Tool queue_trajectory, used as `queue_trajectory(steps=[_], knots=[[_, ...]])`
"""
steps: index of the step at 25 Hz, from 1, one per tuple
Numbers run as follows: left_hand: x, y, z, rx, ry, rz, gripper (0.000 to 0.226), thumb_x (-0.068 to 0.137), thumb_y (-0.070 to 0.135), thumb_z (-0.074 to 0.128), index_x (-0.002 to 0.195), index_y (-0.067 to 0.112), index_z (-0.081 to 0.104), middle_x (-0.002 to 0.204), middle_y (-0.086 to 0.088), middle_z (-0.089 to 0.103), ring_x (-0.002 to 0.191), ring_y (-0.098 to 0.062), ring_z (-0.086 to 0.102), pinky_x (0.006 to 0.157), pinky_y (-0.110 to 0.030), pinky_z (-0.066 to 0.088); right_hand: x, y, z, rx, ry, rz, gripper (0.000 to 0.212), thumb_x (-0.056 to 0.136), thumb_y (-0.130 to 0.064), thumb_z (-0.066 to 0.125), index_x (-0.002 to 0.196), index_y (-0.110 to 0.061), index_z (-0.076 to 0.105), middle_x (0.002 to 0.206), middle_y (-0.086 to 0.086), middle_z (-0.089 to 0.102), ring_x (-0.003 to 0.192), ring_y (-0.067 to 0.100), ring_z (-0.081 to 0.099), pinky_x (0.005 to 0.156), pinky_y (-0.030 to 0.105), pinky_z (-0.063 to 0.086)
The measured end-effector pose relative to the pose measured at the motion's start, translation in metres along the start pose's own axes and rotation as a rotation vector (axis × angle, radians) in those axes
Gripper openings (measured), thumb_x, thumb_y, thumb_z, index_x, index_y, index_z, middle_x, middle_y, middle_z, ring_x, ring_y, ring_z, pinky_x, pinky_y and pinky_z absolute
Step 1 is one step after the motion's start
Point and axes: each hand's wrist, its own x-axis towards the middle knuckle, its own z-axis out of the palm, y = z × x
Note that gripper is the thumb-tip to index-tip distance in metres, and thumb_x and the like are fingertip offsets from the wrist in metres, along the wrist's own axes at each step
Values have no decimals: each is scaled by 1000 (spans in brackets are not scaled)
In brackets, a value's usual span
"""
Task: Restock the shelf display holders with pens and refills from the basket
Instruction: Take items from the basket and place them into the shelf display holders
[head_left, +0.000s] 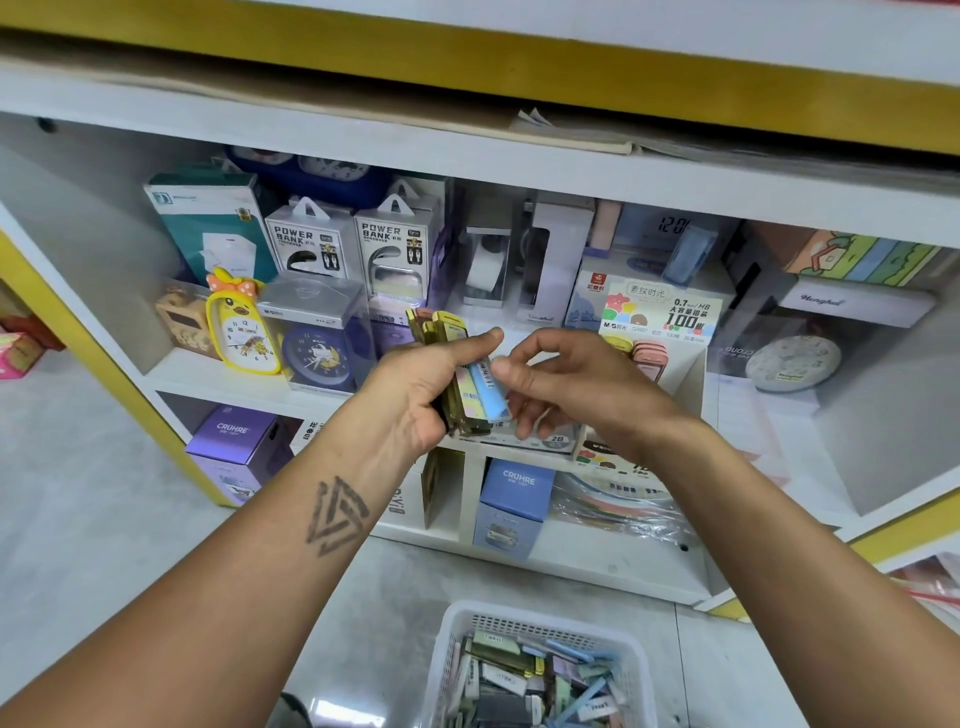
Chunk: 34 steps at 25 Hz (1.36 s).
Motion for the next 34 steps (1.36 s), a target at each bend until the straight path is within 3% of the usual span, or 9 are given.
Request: queue_trajectory(steps=[3,7,9,11,14,18,25,30,34], knots=[[0,-2,4,-45,-30,-9,29,79,13,80,101,5,63,96,-21,69,77,-34,70,60,-48,61,-3,-2,7,76,-51,30,35,80,-12,81,106,-1,61,80,20,74,63,29,70,57,30,57],[3,5,0,-101,7,-14,19,78,19,81,82,12,63,66,-7,60,50,-16,56,50,-26,54,-3,-2,-15,45,199,-47,21,85,-3,75,104,-13,74,76,9,72,60,24,67,56,28,54],[4,11,-6,-116,27,-27,19,81,19,79,82,14,60,64,-5,58,51,-15,53,49,-23,52,-3,2,-26,-41,288,-119,21,88,0,71,105,-12,76,81,8,65,61,28,70,56,27,55],[4,15,-11,-130,32,-45,14,86,18,72,85,14,58,66,-7,57,54,-16,53,49,-22,53,-4,6,-32,-77,322,-162,18,87,3,71,102,-6,75,89,11,64,69,31,74,66,29,60],[2,20,-15,-168,15,-63,6,89,17,61,92,13,57,68,-10,59,59,-20,55,51,-25,54,-2,7,-38,-94,366,-153,5,88,-7,74,90,-8,78,91,9,74,81,26,74,80,31,60],[0,23,-19,-150,23,-63,5,91,13,59,94,10,59,73,-14,62,64,-23,60,49,-29,55,6,10,-35,-345,412,-235,19,85,-1,74,101,-12,73,98,8,68,91,24,69,83,29,56],[1,21,-24,-134,16,-69,6,94,12,61,100,9,60,74,-18,66,61,-27,64,51,-36,59,22,14,-21,-282,471,-346,19,80,-3,80,93,-15,74,89,4,71,78,8,72,79,22,59],[2,22,-34,-100,58,-72,10,93,14,65,98,6,64,67,-17,70,51,-28,69,45,-38,57,39,26,2,-525,491,-420,19,83,-12,79,101,-18,77,84,-10,70,74,-6,62,73,5,47],[-1,22,-38,-101,55,-86,13,94,14,64,103,4,64,64,-17,70,50,-29,69,44,-38,57,49,32,17,-722,426,-372,19,86,-15,76,102,-22,68,88,-9,70,78,9,64,76,29,56]])
